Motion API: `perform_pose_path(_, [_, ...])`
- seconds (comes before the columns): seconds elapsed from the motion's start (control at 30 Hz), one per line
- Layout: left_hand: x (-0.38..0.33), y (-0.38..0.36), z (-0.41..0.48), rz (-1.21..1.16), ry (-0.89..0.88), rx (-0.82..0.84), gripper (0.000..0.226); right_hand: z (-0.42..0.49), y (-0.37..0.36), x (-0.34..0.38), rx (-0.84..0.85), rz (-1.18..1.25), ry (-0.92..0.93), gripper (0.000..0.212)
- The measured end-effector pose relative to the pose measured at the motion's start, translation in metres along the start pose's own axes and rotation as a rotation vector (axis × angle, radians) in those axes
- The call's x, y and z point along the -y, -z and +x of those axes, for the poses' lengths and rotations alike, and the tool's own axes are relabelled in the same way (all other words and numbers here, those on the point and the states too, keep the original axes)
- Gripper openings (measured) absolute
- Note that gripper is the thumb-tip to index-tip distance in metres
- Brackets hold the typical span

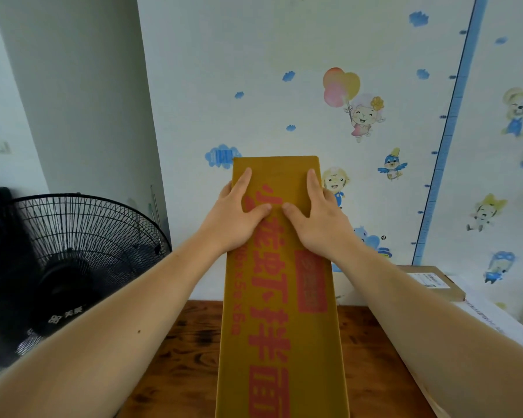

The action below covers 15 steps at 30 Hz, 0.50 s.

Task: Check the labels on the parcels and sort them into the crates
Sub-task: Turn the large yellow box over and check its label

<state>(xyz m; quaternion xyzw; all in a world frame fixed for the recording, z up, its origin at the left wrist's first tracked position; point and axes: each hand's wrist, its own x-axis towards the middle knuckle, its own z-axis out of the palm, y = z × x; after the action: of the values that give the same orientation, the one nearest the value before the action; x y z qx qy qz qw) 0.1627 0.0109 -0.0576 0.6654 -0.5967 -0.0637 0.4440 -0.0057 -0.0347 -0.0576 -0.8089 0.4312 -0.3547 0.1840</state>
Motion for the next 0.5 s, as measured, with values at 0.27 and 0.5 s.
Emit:
perform_pose_path(0.27, [-0.002, 0.002, 0.02, -0.018, 0.058, -0.022, 0.07, 0.026, 0.007, 0.009, 0.066, -0.029, -0.033, 0.077])
perform_pose_path(0.5, [0.002, -0.011, 0.017, -0.202, 0.146, 0.071, 0.088, 0.033, 0.01, -0.002, 0.104, -0.029, -0.102, 0.082])
